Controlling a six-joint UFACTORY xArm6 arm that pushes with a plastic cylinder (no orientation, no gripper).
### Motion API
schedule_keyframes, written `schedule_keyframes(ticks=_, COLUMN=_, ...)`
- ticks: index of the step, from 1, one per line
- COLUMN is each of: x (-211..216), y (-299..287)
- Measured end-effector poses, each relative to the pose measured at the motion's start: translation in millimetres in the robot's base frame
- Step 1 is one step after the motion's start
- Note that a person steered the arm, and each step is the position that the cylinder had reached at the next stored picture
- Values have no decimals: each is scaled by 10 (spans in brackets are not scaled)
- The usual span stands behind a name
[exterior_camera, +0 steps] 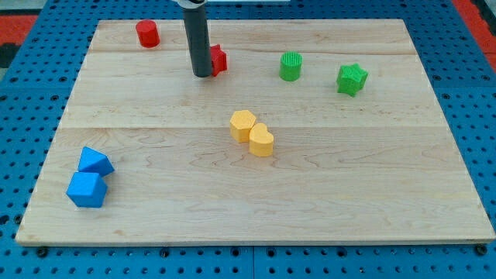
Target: Move the red star diagonally to the top left of hexagon
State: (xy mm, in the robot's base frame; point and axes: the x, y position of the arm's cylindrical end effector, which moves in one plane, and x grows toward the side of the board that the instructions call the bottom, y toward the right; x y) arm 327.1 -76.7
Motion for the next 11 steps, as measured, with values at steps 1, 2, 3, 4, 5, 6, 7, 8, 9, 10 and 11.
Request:
schedule_keyframes(ticks=1, x=-20, y=0)
schedule_keyframes(ticks=2, x=-21, y=0)
schedule_keyframes(ticks=3, x=-21, y=0)
schedule_keyframes(ticks=4, x=197, y=127)
schedule_keyframes(ticks=5, x=18, y=648)
schedule_keyframes(ticks=6, x=-342, y=637)
schedule_keyframes(ticks=7, x=-475, y=522)
schedule_keyframes(ticks=8, x=-384, y=430)
schedule_keyframes(ticks=9, x=-11, y=418)
schedule_keyframes(ticks=10, x=210, y=1063)
schedule_keyframes(ticks=11, x=287, y=1360)
